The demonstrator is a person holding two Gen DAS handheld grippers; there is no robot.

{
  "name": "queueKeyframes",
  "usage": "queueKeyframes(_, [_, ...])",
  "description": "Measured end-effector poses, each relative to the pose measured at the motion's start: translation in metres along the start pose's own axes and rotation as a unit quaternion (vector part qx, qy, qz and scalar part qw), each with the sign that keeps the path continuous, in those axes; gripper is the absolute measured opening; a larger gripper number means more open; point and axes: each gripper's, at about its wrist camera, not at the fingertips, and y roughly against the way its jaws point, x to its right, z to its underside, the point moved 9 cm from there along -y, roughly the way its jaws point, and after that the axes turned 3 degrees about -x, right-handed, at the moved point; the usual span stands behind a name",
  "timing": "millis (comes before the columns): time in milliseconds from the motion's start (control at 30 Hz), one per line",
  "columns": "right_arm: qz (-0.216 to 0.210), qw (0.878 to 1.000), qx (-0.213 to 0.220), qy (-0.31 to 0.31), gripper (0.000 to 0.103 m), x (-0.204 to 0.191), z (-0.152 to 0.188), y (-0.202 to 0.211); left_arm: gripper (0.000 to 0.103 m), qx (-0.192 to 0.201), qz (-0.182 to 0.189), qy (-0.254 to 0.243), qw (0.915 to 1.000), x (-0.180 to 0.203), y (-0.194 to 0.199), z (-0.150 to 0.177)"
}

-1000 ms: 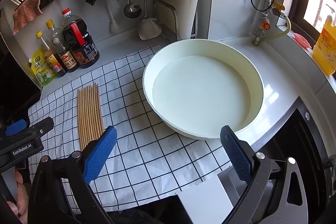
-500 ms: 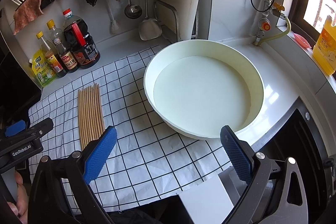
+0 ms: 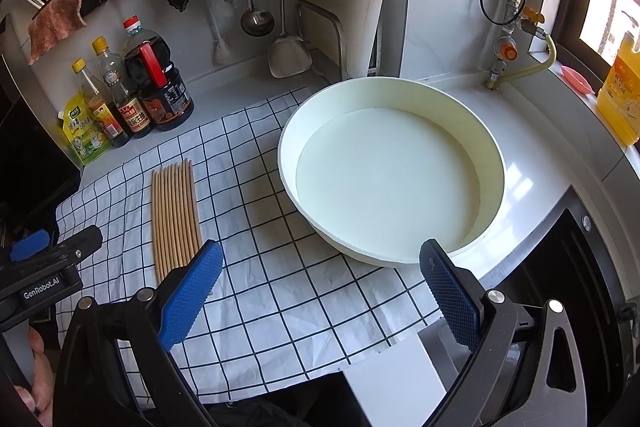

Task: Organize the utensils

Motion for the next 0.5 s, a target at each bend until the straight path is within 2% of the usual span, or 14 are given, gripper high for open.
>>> queueKeyframes(500, [-0.001,1.0,0.002,0.0,0.094,0.0,-0.0012,-0.0006,0.097,0.001,0.0,0.0,1.0,-0.0012,0.0002,0.0003])
